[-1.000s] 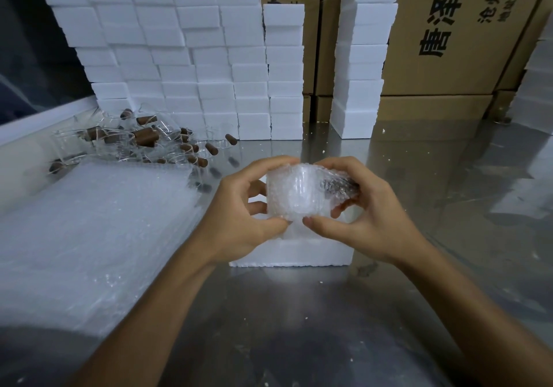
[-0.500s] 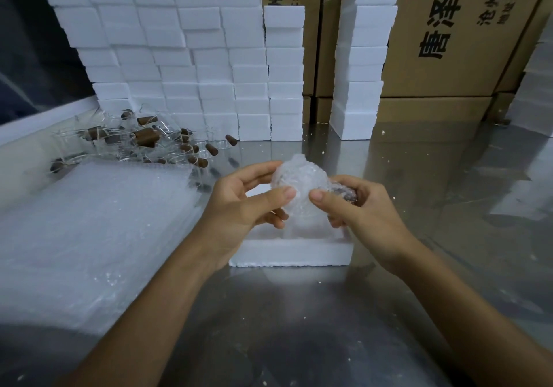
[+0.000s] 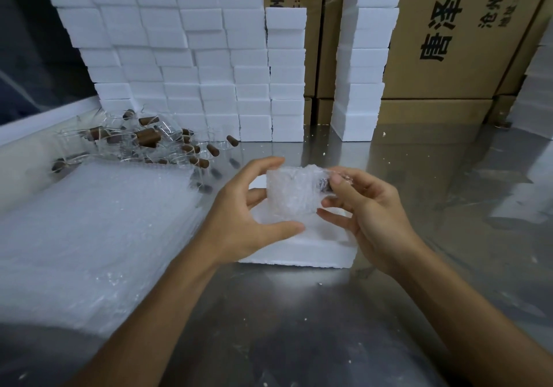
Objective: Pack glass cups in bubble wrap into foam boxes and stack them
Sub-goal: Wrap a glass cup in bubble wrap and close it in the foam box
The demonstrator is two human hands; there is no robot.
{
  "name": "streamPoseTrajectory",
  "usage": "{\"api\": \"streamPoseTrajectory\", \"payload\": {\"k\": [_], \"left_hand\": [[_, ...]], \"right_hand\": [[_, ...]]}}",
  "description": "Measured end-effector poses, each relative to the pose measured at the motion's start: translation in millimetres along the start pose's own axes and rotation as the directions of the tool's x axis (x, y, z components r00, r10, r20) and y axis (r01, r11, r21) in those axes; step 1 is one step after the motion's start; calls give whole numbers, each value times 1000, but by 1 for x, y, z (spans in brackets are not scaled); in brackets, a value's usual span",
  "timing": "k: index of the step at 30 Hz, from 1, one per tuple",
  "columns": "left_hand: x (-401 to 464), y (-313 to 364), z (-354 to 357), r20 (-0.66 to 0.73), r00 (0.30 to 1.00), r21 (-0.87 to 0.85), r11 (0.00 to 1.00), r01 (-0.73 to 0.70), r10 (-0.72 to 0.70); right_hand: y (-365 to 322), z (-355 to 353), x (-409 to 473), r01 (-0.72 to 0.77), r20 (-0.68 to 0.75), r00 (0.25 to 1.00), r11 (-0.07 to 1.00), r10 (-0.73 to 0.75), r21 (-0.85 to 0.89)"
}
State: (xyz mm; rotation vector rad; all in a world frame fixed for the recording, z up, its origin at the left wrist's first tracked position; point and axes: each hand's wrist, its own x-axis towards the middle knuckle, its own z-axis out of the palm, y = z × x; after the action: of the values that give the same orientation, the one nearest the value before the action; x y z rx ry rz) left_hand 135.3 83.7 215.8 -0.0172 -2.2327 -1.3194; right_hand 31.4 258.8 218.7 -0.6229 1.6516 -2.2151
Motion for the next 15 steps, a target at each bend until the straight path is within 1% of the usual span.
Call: {"api": "streamPoseTrajectory", "payload": {"k": [4,7,10,15], "left_hand": [[-1,-5,4,-68,997,38,998,46,-43],[-3,-9,10,-46,997,132,989,67,-61],[-4,-11,12,-36,998,168,984,58,-53],[-5,-13,12,-79,997,243,969,34,-15]], "right_hand": [[3,2,-3,55,11,998,997,-55,-62],[7,2,-3,100,27,995,990,-98,-97],[9,2,-2,94,24,995,994,-93,-63],[9,0,1,57,15,998,998,-57,-4]]}}
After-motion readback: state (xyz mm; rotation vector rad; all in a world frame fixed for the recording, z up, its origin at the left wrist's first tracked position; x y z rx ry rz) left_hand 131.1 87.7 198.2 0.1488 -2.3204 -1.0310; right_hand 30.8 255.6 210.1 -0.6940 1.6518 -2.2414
